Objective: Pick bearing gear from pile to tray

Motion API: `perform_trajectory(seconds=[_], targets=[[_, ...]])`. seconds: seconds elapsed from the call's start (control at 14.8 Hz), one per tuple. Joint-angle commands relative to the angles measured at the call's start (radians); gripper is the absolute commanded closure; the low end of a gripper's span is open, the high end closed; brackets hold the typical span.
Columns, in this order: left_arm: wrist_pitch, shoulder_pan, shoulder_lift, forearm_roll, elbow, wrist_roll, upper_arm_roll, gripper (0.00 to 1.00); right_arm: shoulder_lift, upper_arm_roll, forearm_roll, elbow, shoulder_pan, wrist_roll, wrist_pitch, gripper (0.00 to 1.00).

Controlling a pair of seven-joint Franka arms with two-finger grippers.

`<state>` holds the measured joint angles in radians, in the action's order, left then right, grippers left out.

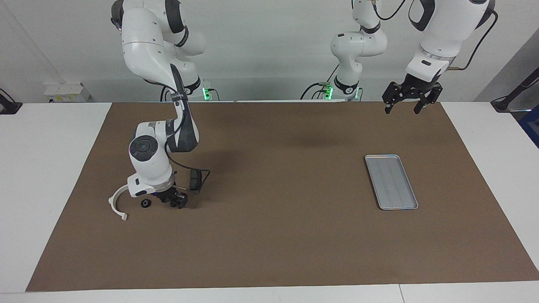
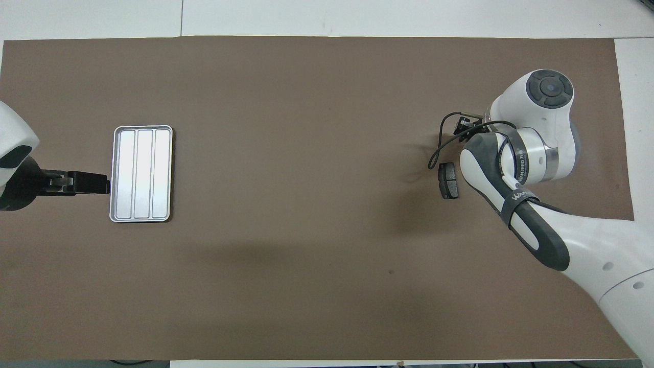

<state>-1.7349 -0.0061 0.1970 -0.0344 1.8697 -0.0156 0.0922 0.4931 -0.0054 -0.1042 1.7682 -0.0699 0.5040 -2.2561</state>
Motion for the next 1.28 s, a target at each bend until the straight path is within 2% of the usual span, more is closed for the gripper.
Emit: perform_trajectory(seconds=[0.0, 0.2, 0.74, 1.22], targets=[[-0.014, -0.008, 0.021, 0.005, 0.017, -0.007, -0.003, 0.0, -0.013, 0.01, -0.002, 0.028, 0.015, -0.004, 0.001, 0.37], [-0.014, -0.006, 0.022, 0.005, 0.019, -0.006, -0.003, 0.0, -0.013, 0.01, 0.003, 0.028, 0.015, -0.005, 0.001, 0.49], [-0.015, -0.006, 0.022, 0.005, 0.02, -0.007, -0.003, 0.0, -0.013, 0.012, 0.003, 0.028, 0.015, -0.012, -0.003, 1.0], [-0.015, -0.008, 0.021, 0.008, 0.017, -0.009, -0.005, 0.0, -0.011, 0.01, 0.001, 0.007, 0.018, -0.082, -0.002, 1.0]])
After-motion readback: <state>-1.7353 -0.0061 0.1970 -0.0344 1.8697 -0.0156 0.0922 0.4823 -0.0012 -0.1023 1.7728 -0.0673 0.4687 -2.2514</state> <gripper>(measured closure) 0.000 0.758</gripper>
